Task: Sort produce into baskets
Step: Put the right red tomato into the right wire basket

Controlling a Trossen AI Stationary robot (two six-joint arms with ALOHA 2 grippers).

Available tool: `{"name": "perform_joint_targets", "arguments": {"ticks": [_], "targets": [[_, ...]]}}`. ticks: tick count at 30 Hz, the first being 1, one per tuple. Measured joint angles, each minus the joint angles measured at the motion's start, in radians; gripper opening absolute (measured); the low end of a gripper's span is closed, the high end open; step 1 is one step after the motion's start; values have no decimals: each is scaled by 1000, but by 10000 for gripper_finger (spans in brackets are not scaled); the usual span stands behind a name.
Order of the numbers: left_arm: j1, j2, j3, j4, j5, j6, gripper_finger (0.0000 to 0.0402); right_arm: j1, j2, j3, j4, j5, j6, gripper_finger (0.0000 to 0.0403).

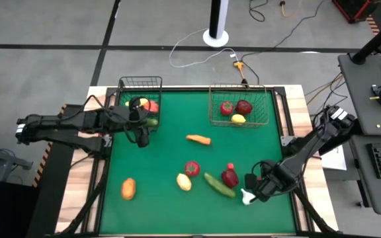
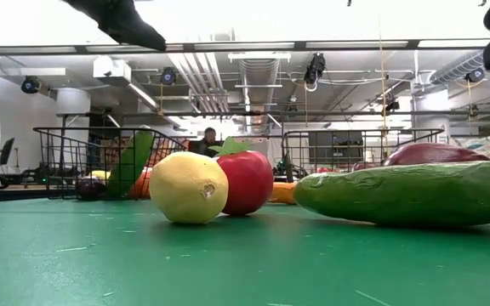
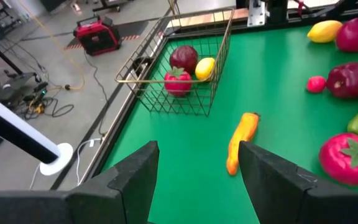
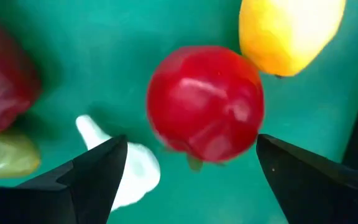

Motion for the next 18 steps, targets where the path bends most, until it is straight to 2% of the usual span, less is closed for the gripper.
{"name": "perform_joint_targets", "arguments": {"ticks": [4, 11, 18], "targets": [[0, 4, 0, 11, 0, 13, 206, 0, 0, -57, 69, 1, 10, 350], [0, 20, 0, 17, 0, 15, 206, 0, 20, -94, 77, 3, 20, 347], [0, 60, 0, 15, 0, 16, 206, 0, 44, -96, 83, 73, 18, 332]]}}
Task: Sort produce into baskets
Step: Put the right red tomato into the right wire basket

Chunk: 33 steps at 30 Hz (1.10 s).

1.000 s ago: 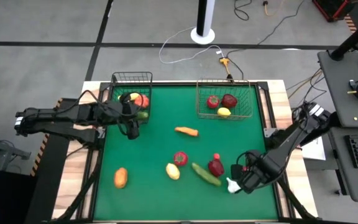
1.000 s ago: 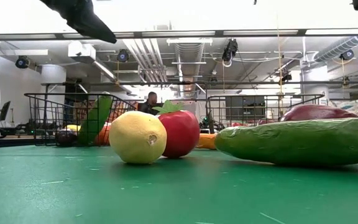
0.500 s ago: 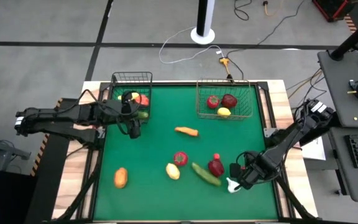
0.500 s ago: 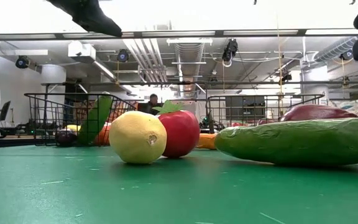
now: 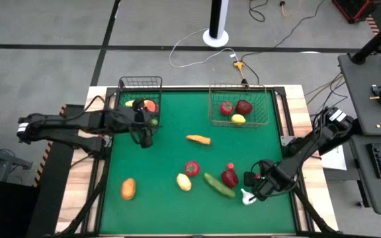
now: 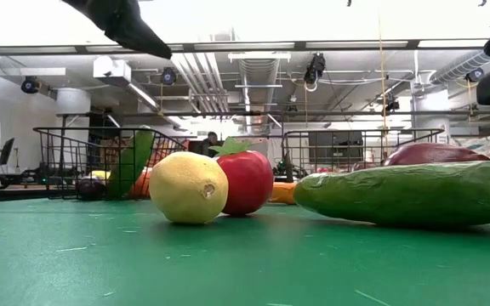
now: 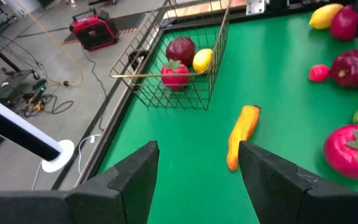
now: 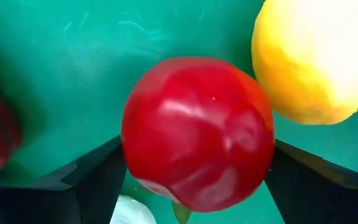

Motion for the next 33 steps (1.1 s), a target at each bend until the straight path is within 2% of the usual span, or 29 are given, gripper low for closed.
{"name": "perform_joint_targets", "arguments": {"ticks": [10, 15, 19, 23, 27, 33], "targets": [[0, 48, 0, -2, 0, 3, 206, 0, 23, 12, 1, 5, -20, 303], [0, 49, 0, 0, 0, 1, 206, 0, 24, 92, -69, 23, -55, 301], [0, 48, 0, 0, 1, -25, 206, 0, 26, 206, -203, 113, -85, 301], [0, 48, 0, 0, 3, -76, 206, -13, 27, 328, -357, 278, -132, 300], [0, 48, 0, 0, 28, -151, 206, -75, 26, 428, -439, 403, -272, 300], [-28, 48, 0, -1, 72, -219, 206, -269, 26, 551, -435, 464, -691, 299]]}}
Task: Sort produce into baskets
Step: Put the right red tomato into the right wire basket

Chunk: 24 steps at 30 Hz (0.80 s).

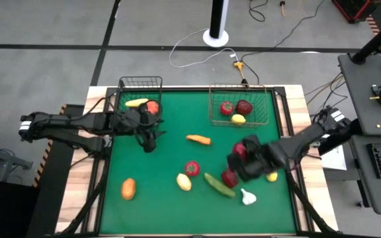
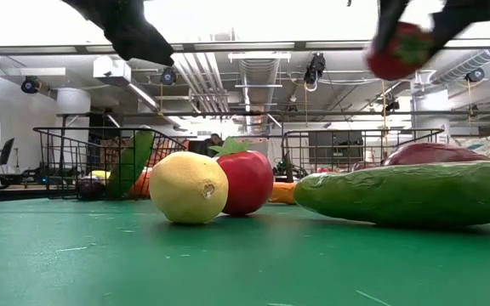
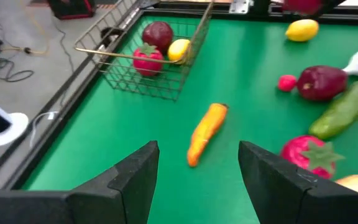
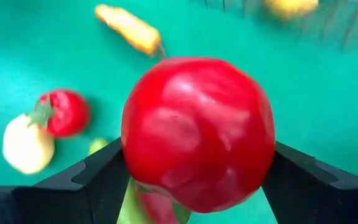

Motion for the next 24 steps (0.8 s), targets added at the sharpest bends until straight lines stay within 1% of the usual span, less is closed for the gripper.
{"name": "perform_joint_targets", "arguments": {"ticks": [4, 8, 13, 18, 21, 24], "targets": [[-30, -2, 0, -2, 1, -28, 206, -164, 0, 62, -1, 14, -314, 299], [-56, -10, 0, -19, 1, -73, 206, -346, 3, 102, 9, 17, -581, 299], [-73, -18, 0, -43, 2, -140, 206, -595, 3, 108, 90, 2, -844, 299], [-73, -25, 0, -74, 2, -188, 206, -815, 32, 103, 237, -145, -1055, 299], [-73, -30, 0, -95, 2, -203, 206, -901, 78, 102, 306, -236, -1119, 299], [-73, -33, 0, -120, 2, -209, 206, -949, 141, 102, 326, -316, -1152, 299]]}}
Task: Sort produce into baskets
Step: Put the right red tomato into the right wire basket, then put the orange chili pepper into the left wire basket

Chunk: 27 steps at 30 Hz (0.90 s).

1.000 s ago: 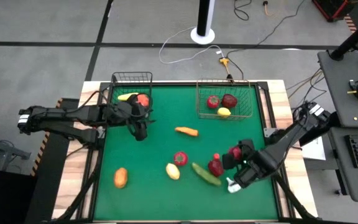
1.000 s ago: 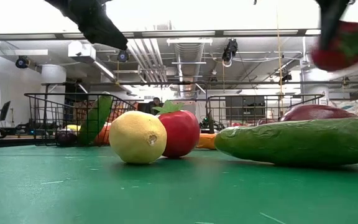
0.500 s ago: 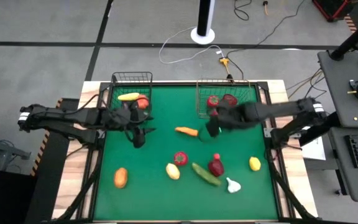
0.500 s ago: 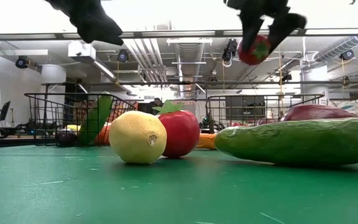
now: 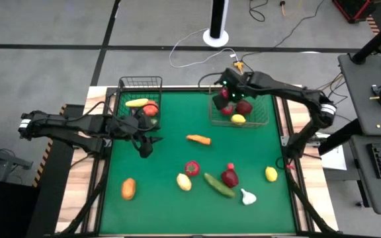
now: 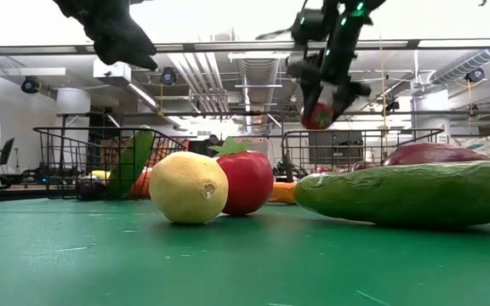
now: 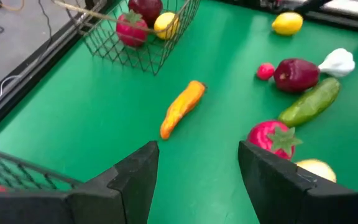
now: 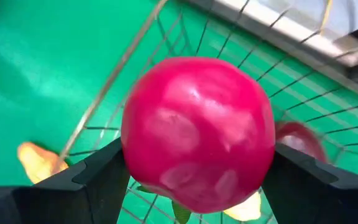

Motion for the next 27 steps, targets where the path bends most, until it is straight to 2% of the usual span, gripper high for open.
{"name": "perform_joint_targets", "arguments": {"ticks": [3, 12, 22, 27], "targets": [[0, -2, 0, -25, 0, -2, 206, -15, 71, 0, -10, -49, -20, 299], [0, -5, 0, -54, -12, 1, 206, -14, 200, 3, 30, -46, -58, 306], [0, -5, 0, -62, -19, 2, 206, -14, 198, 3, 50, -46, -70, 351], [0, -5, 0, -66, -19, 1, 206, -14, 165, 5, 51, -46, -70, 356]]}}
